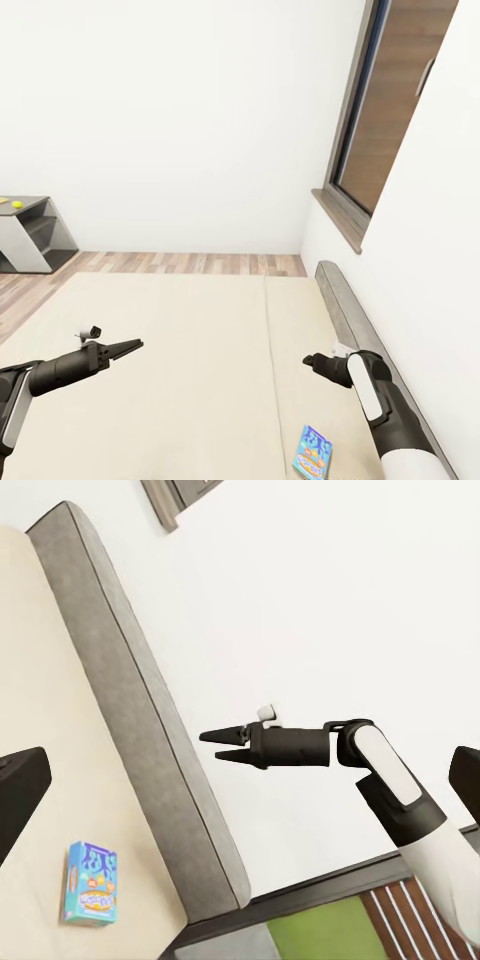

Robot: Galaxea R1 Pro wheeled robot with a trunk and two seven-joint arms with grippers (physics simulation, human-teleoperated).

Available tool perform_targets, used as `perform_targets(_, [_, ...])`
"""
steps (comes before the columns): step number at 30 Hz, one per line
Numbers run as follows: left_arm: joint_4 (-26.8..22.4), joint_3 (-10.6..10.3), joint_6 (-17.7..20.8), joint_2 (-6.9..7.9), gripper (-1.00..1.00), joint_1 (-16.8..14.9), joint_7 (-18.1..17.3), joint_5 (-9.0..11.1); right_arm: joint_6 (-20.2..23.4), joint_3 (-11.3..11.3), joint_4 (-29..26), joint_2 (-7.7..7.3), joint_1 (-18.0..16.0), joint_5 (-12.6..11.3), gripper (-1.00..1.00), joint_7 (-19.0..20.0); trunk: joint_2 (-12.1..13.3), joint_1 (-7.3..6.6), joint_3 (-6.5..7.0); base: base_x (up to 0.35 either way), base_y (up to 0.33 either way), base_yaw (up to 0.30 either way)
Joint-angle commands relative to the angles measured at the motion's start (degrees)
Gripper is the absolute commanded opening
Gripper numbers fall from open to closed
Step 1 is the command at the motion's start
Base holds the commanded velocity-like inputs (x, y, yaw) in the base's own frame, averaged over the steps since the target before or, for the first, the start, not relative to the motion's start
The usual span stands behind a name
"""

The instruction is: Put all the toys in the child's room - the three board games (two on the bed and one on the table), the two jigsaw puzzles on the table, and the tennis ball on the table - inside the toy box on the table in the child's room.

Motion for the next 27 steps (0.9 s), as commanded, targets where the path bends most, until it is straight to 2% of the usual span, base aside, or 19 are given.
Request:
perform_targets(1, [-0.01,0.00,0.60,0.02,1.00,-0.03,-0.18,0.03,0.20,-0.13,-0.06,0.05,-0.05,-0.61,1.00,-0.53,-0.13,0.03,-0.20,0.000,0.000,0.000])
perform_targets(27, [-0.01,0.18,0.60,0.02,1.00,0.00,-0.26,0.09,0.04,0.02,-0.06,0.14,-0.05,-0.57,1.00,-0.63,-0.13,0.03,-0.40,0.000,0.000,0.000])
